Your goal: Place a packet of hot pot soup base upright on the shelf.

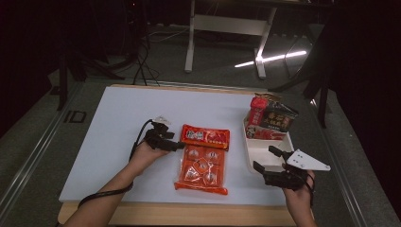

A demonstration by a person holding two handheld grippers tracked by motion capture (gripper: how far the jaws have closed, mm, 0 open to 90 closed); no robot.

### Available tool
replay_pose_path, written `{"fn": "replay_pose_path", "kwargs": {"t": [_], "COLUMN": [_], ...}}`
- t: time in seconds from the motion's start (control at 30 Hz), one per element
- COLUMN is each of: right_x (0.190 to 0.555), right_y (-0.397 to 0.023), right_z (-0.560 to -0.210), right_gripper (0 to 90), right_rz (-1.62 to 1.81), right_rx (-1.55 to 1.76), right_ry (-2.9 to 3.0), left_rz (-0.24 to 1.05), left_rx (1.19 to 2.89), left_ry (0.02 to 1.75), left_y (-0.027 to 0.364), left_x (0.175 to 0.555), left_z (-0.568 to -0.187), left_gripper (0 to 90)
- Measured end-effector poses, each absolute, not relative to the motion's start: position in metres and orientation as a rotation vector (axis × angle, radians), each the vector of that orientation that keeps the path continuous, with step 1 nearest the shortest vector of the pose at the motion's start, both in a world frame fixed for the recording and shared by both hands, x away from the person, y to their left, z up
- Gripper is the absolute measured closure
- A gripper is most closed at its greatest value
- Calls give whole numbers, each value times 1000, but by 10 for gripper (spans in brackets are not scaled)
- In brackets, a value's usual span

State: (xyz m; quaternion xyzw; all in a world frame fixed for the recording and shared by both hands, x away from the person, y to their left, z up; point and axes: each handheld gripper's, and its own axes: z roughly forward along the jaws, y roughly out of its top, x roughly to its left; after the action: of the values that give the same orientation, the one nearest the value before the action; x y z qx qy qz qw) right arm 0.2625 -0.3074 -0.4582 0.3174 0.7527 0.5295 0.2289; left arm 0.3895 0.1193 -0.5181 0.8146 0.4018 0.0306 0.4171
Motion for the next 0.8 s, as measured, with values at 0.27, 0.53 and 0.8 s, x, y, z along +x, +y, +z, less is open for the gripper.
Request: {"fn": "replay_pose_path", "kwargs": {"t": [0.27, 0.53, 0.8], "right_x": [263, 263, 262], "right_y": [-305, -306, -306], "right_z": [-460, -460, -460], "right_gripper": [158, 157, 157], "right_rz": [1460, 1461, 1470], "right_rx": [855, 867, 865], "right_ry": [2083, 2083, 2089], "left_rz": [81, 56, 35], "left_rx": [2029, 2050, 2065], "left_ry": [1040, 1045, 1051], "left_y": [122, 115, 107], "left_x": [408, 422, 433], "left_z": [-528, -536, -546], "left_gripper": [315, 367, 467]}}
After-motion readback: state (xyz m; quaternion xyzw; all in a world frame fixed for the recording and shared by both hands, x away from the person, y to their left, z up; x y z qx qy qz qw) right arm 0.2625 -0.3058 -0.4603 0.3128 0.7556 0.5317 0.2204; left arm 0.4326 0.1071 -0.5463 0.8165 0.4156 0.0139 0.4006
